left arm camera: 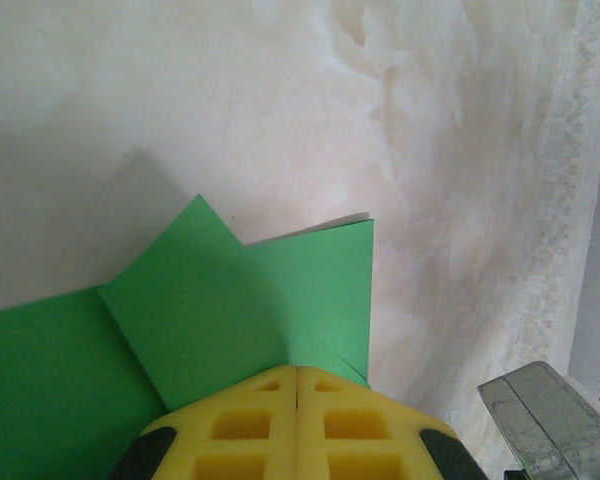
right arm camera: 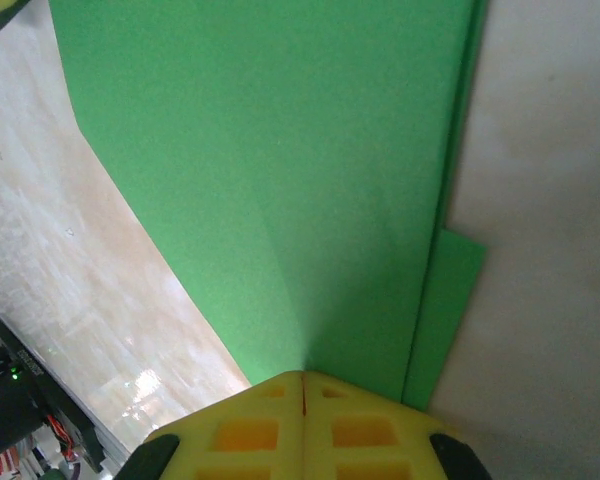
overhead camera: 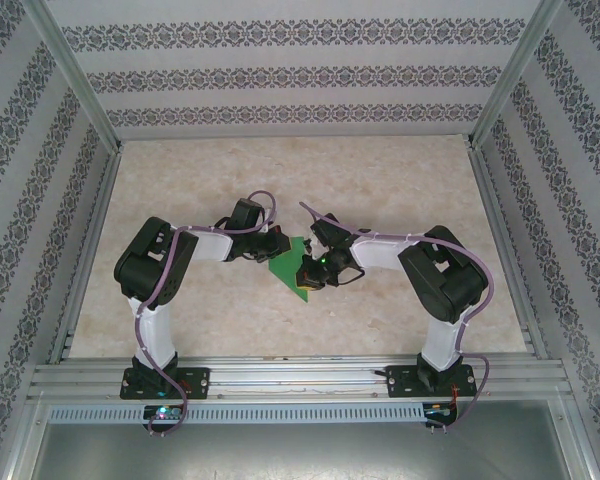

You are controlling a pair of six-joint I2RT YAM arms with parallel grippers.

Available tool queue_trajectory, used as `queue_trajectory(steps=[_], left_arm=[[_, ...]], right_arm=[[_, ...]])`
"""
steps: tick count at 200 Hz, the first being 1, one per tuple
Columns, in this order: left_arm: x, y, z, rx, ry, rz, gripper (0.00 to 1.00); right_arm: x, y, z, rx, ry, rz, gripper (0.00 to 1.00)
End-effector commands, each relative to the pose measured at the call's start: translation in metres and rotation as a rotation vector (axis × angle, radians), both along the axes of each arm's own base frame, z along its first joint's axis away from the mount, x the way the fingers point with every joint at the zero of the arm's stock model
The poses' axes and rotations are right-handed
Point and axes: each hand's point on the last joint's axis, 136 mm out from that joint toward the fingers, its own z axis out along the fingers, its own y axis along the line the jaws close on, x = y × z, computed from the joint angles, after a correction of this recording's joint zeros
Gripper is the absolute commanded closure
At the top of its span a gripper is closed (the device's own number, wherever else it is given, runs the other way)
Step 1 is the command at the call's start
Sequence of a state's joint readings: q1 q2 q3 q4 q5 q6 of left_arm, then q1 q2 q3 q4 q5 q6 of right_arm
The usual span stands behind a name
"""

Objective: Fold a paper plane with a square sheet of paper (fold left side to right side)
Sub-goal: Fourth fold the wing at the center of the table.

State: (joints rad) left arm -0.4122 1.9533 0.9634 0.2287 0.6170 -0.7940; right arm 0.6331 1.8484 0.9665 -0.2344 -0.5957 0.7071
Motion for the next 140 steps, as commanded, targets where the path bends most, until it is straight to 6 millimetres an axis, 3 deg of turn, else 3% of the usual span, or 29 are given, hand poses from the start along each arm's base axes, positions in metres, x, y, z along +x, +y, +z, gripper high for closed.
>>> queue_trajectory(steps=[1,140], left_arm=[[-0.018,0.023,-0.039,0.127,0.119,0.055,1.0],[-0.018,0.027,-0.039,0.126,0.118,0.06,1.0]], right_arm=[[-0.042,-0.02,-0.018,-0.092,0.128,0.041,1.0],[-0.084,-0.04,-0.023,-0.136,0.206,0.068,1.0]])
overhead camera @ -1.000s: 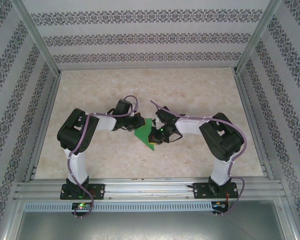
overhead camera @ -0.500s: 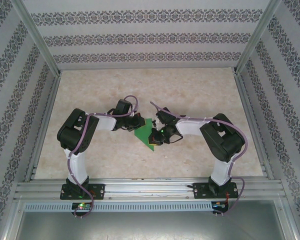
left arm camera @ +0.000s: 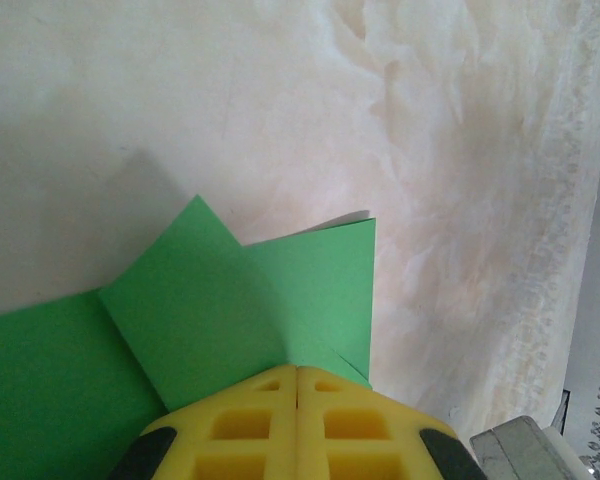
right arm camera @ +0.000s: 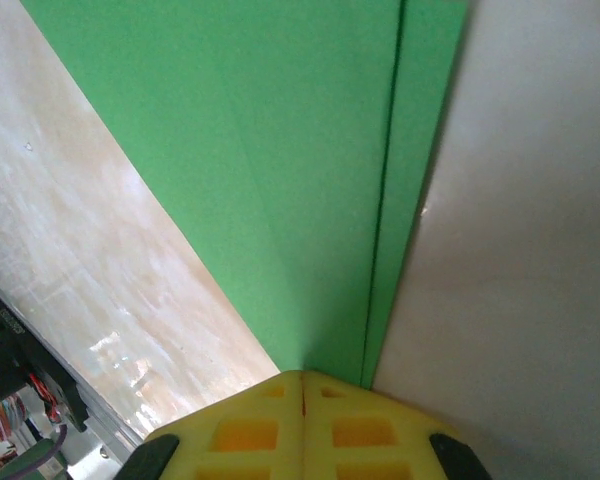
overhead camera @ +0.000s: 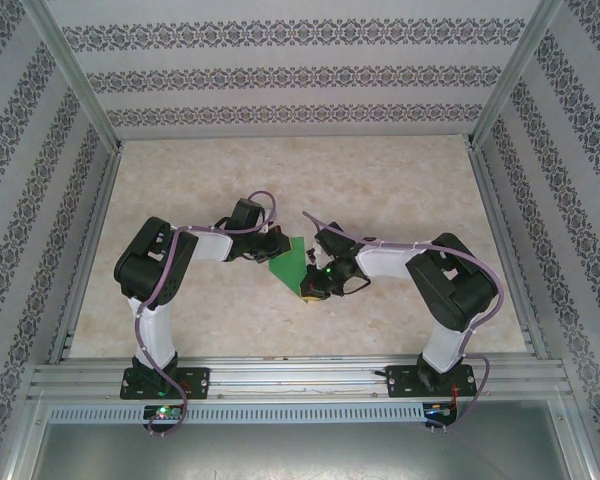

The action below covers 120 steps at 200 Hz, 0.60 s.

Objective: Fold a paper plane with a square sheet of paper (fold left side to right side)
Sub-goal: Fourth fold the wing at the center of the table.

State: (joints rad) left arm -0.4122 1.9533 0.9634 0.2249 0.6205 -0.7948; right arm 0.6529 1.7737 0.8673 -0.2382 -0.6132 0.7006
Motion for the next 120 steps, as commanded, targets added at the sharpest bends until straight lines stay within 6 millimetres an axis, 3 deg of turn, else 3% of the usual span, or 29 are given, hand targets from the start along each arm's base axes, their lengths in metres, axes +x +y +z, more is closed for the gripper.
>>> queue_trajectory(steps=[1,80,120], left_arm=[[-0.016,0.026,-0.039,0.128,0.112,0.06,1.0],[-0.012,0.02,-0.027,0.092,0.087,0.044,1.0],[0.005,0.004,0.014,0.012,0.008,0.015,0.91]], right_arm=[[-0.054,-0.029,-0.022,-0.135,0.176,0.04,1.0],[-0.06,-0.033,-0.013,-0.122,0.165,0.037,1.0],[-0.034,-0.024,0.026,-0.02,0.028,0.045,1.0]])
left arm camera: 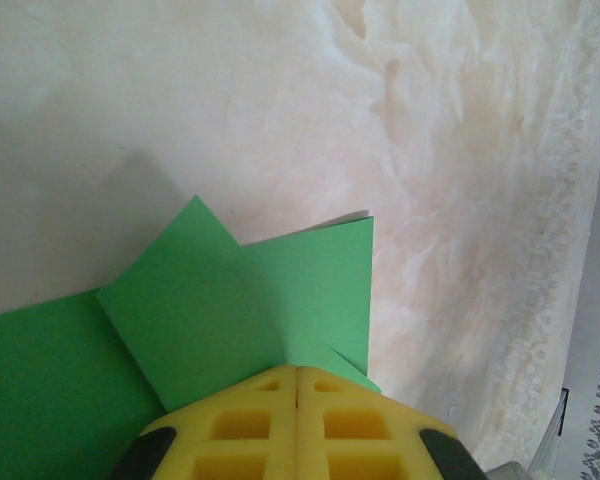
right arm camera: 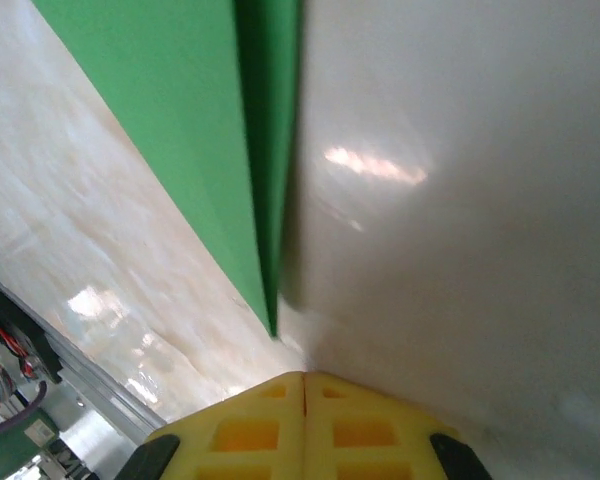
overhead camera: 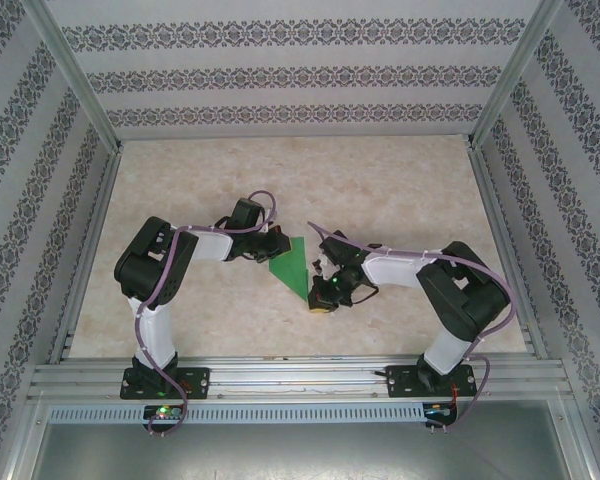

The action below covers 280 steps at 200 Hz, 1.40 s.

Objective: Fold a paper plane with a square sheet of paper (fold left side to right side)
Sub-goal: Fourth fold the wing at the center of the table, then turn over the paper at the center of the table.

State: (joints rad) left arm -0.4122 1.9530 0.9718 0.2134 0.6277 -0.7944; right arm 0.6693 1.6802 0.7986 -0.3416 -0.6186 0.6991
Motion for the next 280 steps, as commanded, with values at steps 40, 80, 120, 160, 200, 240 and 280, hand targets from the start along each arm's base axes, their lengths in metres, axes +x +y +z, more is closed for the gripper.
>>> queue_trajectory(steps=[40,80,120,160,200,240,280], left_arm=[[0.024,0.007,0.074,0.042,-0.162,-0.01,0.73],[0.024,0.031,0.127,0.121,-0.337,0.018,0.68],[0.01,0.082,0.161,0.312,-0.485,0.145,0.61],[-0.009,0.131,0.188,0.448,-0.587,0.258,0.46],[-0.021,0.157,0.208,0.472,-0.668,0.341,0.35],[-0.023,0.165,0.211,0.42,-0.697,0.389,0.31],[-0.022,0.162,0.21,0.412,-0.703,0.37,0.3]], right_arm=[[0.039,-0.013,0.052,0.063,-0.257,0.031,0.73],[0.075,-0.015,0.069,0.095,-0.424,0.004,0.53],[0.1,0.001,0.067,0.171,-0.515,0.022,0.45],[0.126,0.021,0.059,0.234,-0.539,0.034,0.46],[0.144,0.033,0.047,0.242,-0.519,0.046,0.49],[0.148,0.038,0.035,0.248,-0.481,0.04,0.53],[0.145,0.035,0.028,0.235,-0.462,0.032,0.58]])
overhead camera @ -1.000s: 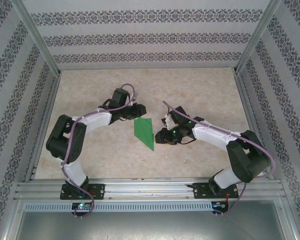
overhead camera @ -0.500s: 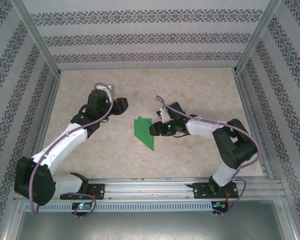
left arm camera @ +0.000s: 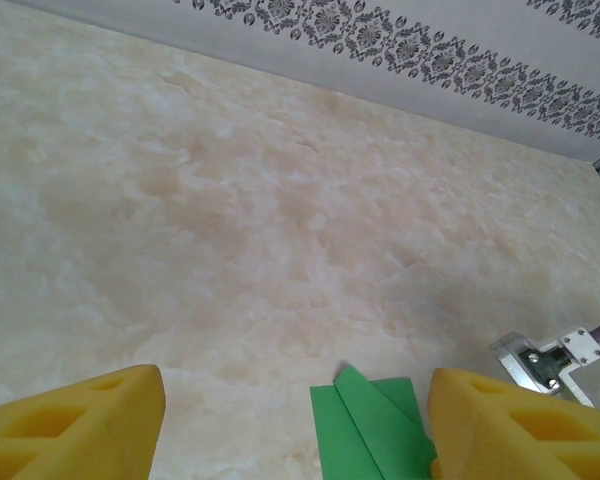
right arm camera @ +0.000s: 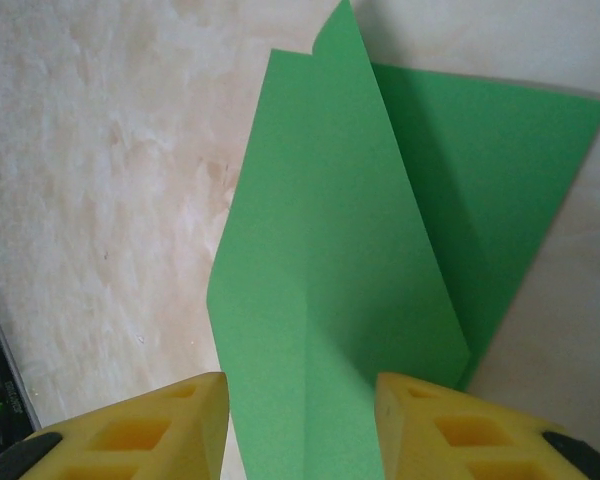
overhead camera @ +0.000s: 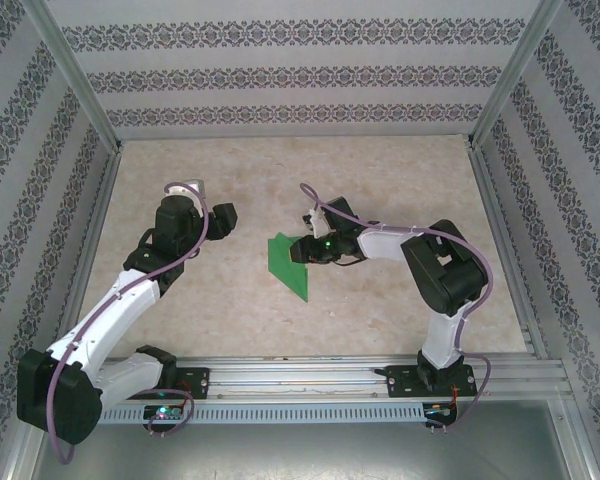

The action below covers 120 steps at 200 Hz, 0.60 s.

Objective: Fold a paper plane with a square sheet of paper (fold left side to right side)
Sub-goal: Turn over the paper at the center of the table.

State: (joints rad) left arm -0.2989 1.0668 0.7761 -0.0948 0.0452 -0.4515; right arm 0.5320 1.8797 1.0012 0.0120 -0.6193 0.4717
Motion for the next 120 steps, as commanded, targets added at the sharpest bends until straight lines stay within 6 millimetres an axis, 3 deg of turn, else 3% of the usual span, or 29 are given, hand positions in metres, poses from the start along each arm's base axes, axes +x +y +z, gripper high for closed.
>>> queue_trajectory(steps=[1,74,120], left_arm=[[0.005,0.002,0.012,-0.006,-0.055,-0.004,0.3],[0.008,-0.006,0.002,-0.043,-0.044,-0.033,0.29],[0.01,-0.011,-0.004,-0.061,-0.024,-0.05,0.29]], right_arm=[[0.006,0.001,0.006,0.024,-0.016,0.0,0.58],[0.01,-0.021,0.018,-0.03,-0.093,-0.075,0.5],[0.006,-0.013,0.011,-0.016,-0.057,-0.055,0.5]])
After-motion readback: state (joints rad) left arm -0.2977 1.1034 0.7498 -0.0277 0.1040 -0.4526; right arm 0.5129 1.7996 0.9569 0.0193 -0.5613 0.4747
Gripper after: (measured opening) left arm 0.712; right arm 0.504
